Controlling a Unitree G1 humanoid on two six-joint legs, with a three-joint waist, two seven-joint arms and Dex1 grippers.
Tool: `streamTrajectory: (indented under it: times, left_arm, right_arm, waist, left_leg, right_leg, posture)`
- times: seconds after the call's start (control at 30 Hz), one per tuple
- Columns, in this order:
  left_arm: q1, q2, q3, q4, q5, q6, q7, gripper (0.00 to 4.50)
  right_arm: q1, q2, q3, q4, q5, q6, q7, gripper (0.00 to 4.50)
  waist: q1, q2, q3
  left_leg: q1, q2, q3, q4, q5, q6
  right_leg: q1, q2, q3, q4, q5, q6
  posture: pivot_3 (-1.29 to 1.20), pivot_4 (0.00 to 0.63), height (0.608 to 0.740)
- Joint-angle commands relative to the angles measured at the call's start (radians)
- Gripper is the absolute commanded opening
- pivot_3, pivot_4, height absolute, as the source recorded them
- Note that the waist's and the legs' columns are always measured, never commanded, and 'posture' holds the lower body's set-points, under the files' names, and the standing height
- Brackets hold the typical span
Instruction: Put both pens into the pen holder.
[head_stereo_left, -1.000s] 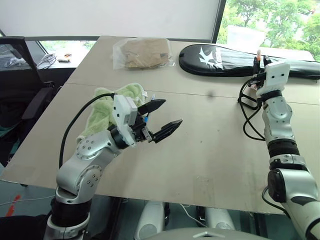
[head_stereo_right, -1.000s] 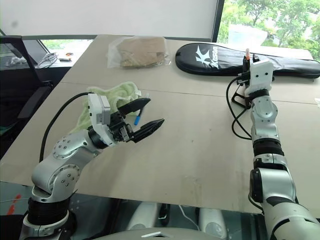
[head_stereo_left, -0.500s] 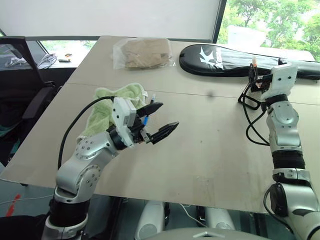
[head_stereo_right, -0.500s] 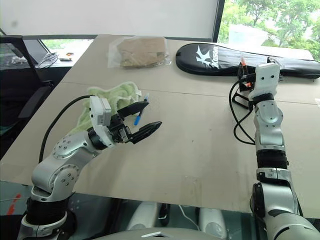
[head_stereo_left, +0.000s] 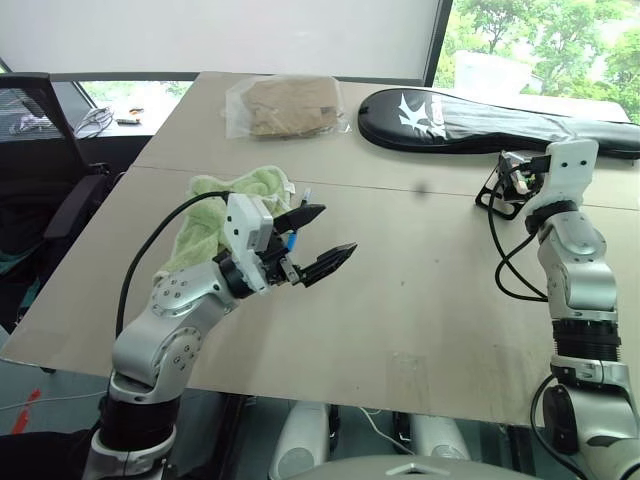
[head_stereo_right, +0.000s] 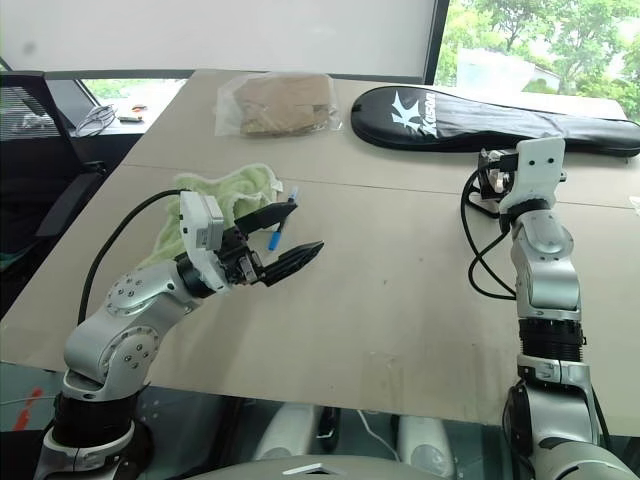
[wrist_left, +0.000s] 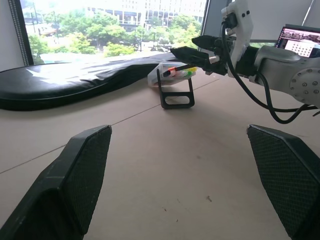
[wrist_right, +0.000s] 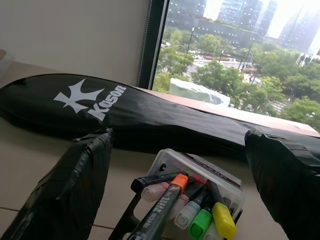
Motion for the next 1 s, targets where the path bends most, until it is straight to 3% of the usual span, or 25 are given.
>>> streamTrajectory:
  times: [0.03, 0.4, 0.53, 0.6, 0.77, 1.0]
  left_arm:
    - [-0.013, 0.002, 0.001, -0.010, 0.006, -0.015, -0.006, 4.50]
    - [0.003, 0.010, 0.016, -0.021, 0.013, 0.043, 0.051, 4.50]
    - [-0.021, -0.005, 0.097, -0.040, -0.082, 0.305, 0.292, 4.50]
    - [-0.074, -0.018, 0.120, -0.039, -0.089, 0.467, 0.442, 4.50]
    - [-0.254, -0.082, 0.129, 0.041, -0.087, 0.803, 0.638, 4.50]
    - [-0.341, -0.114, 0.067, 0.210, 0.086, 0.935, 0.749, 4.50]
  right_arm:
    - [-0.022, -0.029, -0.020, -0.018, 0.006, 0.005, 0.018, 4.43]
    - [-0.047, -0.072, 0.000, -0.020, 0.061, -0.023, 0.173, 4.43]
    - [0.069, -0.104, 0.060, -0.267, 0.256, 0.081, 0.430, 4.43]
    - [0.117, -0.119, 0.084, -0.361, 0.279, 0.137, 0.445, 4.43]
    - [0.200, -0.191, 0.132, -0.534, 0.358, 0.288, 0.506, 4.43]
    - [0.208, -0.184, 0.126, -0.552, 0.369, 0.322, 0.476, 4.43]
  waist:
    - [0.000, 0.000, 0.000]
    - [0.000, 0.000, 0.000]
    - [0.000, 0.000, 0.000]
    - [0.001, -0.001, 0.000]
    - [0.021, -0.003, 0.001]
    - [0.023, -0.004, 0.001]
  left_leg:
    - [0.000, 0.000, 0.000, 0.000, 0.000, 0.000]
    - [0.000, 0.000, 0.000, 0.000, 0.000, 0.000]
    - [0.000, 0.000, -0.001, 0.000, 0.000, 0.000]
    - [-0.001, 0.002, -0.003, 0.000, 0.000, 0.000]
    - [-0.002, 0.002, -0.008, 0.008, 0.000, 0.000]
    - [-0.002, 0.001, -0.008, 0.009, -0.001, -0.001]
  right_leg:
    - [0.000, 0.000, 0.000, 0.000, 0.000, 0.000]
    - [0.000, 0.000, 0.000, 0.000, 0.000, 0.000]
    - [0.000, 0.000, -0.001, 0.000, 0.002, 0.004]
    - [0.001, 0.001, -0.003, 0.000, 0.001, 0.006]
    - [0.004, 0.002, -0.006, 0.000, -0.001, 0.006]
    - [0.004, 0.003, -0.005, 0.000, -0.001, 0.005]
  posture:
    - [0.00, 0.150, 0.740]
    - [0.00, 0.150, 0.740]
    - [0.00, 0.150, 0.740]
    - [0.00, 0.150, 0.740]
    - [0.00, 0.150, 0.740]
    - [0.00, 0.150, 0.740]
